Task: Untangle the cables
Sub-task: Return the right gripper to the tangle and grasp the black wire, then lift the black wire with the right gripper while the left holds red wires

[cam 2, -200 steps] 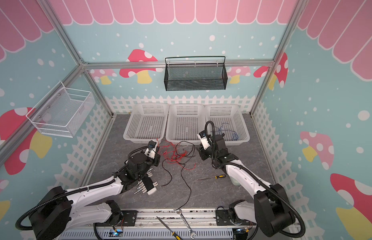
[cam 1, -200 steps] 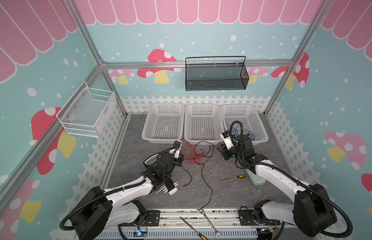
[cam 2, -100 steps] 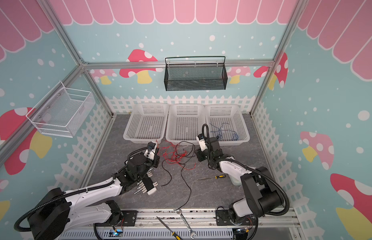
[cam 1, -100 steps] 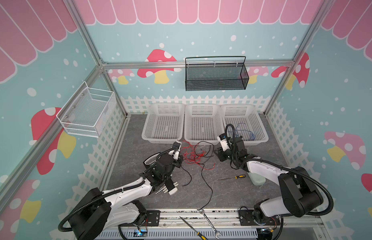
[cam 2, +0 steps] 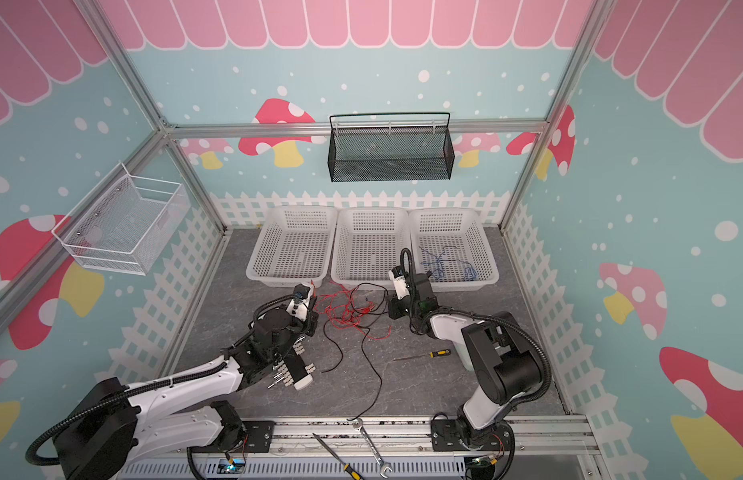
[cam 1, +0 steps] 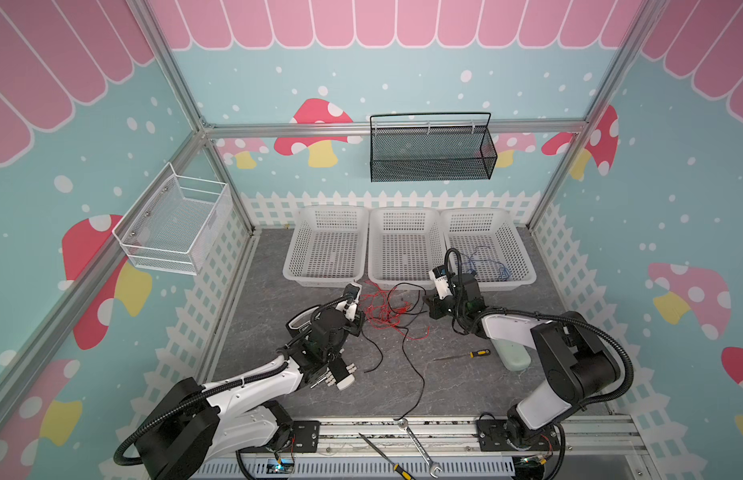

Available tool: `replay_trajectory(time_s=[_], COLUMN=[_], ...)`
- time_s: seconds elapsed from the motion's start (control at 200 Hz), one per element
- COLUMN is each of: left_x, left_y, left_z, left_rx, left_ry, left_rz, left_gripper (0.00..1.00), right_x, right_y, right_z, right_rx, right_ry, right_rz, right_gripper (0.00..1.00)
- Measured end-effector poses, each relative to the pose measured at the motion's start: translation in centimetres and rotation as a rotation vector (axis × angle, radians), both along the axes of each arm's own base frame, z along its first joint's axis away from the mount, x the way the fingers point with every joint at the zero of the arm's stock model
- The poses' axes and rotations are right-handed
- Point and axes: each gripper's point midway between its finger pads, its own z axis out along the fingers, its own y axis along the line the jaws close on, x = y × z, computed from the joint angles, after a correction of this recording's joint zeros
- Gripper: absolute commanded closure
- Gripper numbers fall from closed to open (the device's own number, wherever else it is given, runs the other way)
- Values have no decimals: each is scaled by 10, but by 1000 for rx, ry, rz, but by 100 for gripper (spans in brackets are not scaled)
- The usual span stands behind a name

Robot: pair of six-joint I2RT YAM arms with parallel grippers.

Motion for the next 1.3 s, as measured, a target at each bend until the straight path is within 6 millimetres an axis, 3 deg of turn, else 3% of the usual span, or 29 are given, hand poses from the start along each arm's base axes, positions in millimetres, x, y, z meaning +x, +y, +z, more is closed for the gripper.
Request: replay_trajectory(time_s=[0.105,0.205,0.53,0.921,1.056,1.301], left_x=[0,1,2,-2,-9,-32], left_y=[2,4,7,-4,-17,-50], left_z=[-3,-4,-8,-12,-24,-30], left_rx=[1,2,-16,-21,13,59], left_ry=[6,9,25,46,75,84], left_rz=[11,25,52,-11,-80,-259], left_gripper=[100,100,100,100,100,100], right_x=[0,-3,-24,-75,-85,-83], right_y=[-1,-4,-13,10,17,18], right_z=[9,30,127,239,258,259], right_rx=[2,-2,11,140,177,176], right_ry=[-26,-80,-329,-582,-614,-616], right_rz=[3,2,47,300,367,367], right_gripper=[100,100,100,100,100,100])
